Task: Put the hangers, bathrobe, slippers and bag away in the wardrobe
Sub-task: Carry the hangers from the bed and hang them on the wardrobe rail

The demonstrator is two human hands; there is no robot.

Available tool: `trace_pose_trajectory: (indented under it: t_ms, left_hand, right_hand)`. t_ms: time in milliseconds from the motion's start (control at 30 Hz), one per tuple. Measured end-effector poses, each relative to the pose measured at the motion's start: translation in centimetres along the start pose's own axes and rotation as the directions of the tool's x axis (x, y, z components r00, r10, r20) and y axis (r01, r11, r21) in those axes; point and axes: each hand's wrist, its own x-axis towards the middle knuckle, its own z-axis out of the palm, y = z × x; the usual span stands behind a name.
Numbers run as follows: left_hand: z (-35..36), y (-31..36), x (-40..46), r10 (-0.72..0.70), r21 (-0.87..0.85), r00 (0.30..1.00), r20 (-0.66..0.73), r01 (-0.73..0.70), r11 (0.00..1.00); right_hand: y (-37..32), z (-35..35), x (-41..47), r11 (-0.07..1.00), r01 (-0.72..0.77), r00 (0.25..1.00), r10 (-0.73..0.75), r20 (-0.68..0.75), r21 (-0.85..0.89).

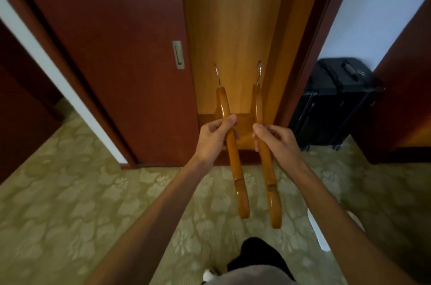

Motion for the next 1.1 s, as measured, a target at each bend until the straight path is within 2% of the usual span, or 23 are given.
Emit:
trace_pose_trajectory:
  t_ms: [200,467,667,900,1100]
  left_hand:
    - [-2.0,3.2,12.8,0.041,-0.021,0.998,0.052,-0.040,0.999]
    - [-4.0,10.5,31.1,0.232,0.013,0.969,0.089,-0.234,0.972]
    - [-4.1,17.8,42.8,0.342,0.012,0.936,0.089,-0.344,0.939]
    - [-2.9,25.0,53.2,0.357,0.010,0.933,0.049,-0.358,0.934]
    - [-2.5,31.7,60.2,0.337,-0.101,0.941,0.022,-0.333,0.937]
  right_hand:
    - [-1.6,0.7,12.4,0.999,0.049,0.999,-0.049,-0.017,-0.005]
    - [-4.9,0.9,32.1,0.984,0.178,0.984,-0.178,-0.014,0.014]
    - [-8.8,-0.4,45.6,0.961,0.274,0.960,-0.272,-0.064,0.027]
    - [-14.4,-3.0,56.8,0.930,0.368,0.924,-0.368,-0.103,-0.019]
    - [-18.5,-4.9,64.6,0.890,0.454,0.875,-0.453,-0.170,-0.036]
